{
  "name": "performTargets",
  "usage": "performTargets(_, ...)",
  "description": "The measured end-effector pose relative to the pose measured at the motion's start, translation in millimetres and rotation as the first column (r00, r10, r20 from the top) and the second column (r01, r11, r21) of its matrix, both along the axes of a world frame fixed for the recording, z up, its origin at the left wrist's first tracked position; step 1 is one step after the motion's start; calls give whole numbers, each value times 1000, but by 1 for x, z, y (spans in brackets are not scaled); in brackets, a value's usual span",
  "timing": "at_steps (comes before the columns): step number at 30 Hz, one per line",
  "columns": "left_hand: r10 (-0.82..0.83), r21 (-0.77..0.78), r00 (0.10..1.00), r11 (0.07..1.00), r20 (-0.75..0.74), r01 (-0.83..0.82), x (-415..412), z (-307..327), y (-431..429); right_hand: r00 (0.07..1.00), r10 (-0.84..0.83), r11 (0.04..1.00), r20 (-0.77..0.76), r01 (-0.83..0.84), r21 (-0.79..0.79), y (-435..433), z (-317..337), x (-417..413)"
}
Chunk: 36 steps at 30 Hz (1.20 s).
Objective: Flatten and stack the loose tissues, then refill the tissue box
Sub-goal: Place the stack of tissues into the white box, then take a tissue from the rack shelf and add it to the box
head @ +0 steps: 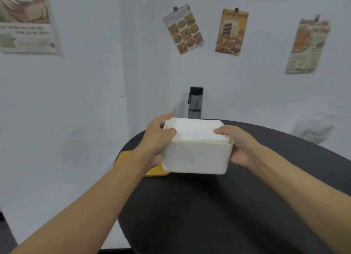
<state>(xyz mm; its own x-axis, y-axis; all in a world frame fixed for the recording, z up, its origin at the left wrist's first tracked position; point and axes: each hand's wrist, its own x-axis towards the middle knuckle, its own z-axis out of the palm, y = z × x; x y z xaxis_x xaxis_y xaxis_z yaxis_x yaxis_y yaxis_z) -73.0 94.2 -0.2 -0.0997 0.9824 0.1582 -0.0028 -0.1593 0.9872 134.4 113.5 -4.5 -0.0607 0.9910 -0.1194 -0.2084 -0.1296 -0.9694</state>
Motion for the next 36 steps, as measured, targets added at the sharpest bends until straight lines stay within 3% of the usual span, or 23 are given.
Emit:
performTargets(7, -163, -33, 975, 987, -153, 160, 82, -25, -5, 987, -151, 988, 52, 152, -23, -34, -21, 82)
performTargets(11, -187, 36, 897, 975, -402, 219, 93, -32, -3, 956, -215, 967, 199, 179, 180, -46, -37, 103)
performTargets(13, -199, 35, 853, 969, -482, 246, 93, -31, -3, 924, -191, 957, 332, 99, 274, -52, -38, 111)
performTargets(16, -208, 13, 801, 965, -562, 260, 91, -29, -1, 875, -123, 963, 469, -8, 268, -61, -36, 117)
performTargets(24, -190, -24, 661, 968, -726, 251, 86, -20, 0, 863, -110, 971, 492, -13, 240, -70, -33, 113)
performTargets(28, 31, 162, 596, 973, -802, 167, 89, -13, -15, 851, -175, 948, 494, 10, 318, -80, -33, 117)
performTargets(32, 272, 427, 506, 878, -818, 218, 115, -9, -44, 795, -262, 933, 548, 65, 353, -111, -35, 129)
performTargets(34, 281, 502, 536, 801, -796, 326, 138, -12, -64, 746, -345, 909, 570, 115, 399, -136, -40, 139)
performTargets(36, 186, 492, 569, 747, -801, 447, 165, -14, -85, 682, -452, 866, 574, 180, 468, -167, -49, 156)
